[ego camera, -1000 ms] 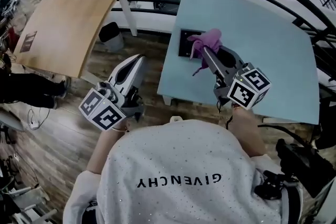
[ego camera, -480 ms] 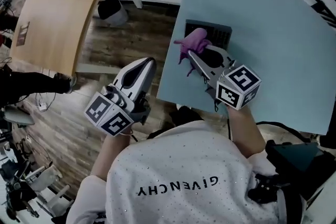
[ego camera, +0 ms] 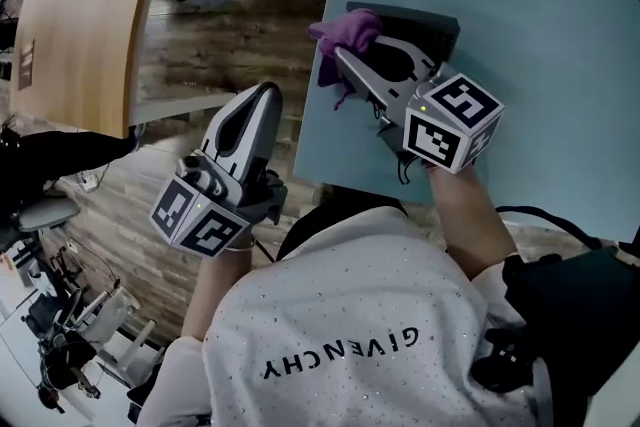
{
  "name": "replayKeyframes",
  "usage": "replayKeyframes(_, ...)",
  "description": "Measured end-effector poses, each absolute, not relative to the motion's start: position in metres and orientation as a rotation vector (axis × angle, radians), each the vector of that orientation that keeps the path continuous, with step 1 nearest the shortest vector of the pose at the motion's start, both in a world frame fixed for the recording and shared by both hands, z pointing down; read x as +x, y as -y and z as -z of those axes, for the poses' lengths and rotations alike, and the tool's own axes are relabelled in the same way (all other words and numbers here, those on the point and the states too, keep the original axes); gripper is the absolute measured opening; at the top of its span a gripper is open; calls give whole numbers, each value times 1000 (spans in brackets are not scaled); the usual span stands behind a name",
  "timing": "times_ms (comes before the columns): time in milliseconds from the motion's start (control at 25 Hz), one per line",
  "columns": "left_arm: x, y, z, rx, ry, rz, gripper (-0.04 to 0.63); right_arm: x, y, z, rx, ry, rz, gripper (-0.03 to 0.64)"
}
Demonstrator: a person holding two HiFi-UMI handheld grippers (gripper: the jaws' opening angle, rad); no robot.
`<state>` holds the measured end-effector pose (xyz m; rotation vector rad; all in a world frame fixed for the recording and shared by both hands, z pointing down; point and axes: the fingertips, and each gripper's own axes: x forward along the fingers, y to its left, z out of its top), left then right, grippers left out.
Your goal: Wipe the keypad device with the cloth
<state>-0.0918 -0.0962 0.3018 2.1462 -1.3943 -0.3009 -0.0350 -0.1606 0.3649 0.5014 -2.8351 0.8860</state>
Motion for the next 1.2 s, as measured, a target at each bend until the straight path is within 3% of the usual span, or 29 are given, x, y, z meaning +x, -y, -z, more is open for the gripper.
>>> replayKeyframes(760,-50,119,-317,2201,1227,241,0,15,173,-364,661,2882,-881,64)
replayKeyframes(1040,13,91,-304,2279,1155,236,0,97,153,-359,859,2871,-858,64)
replayKeyframes(1200,-5,107,-307,2275,1134,244,0,91,171,-362,929,2844,-843,64)
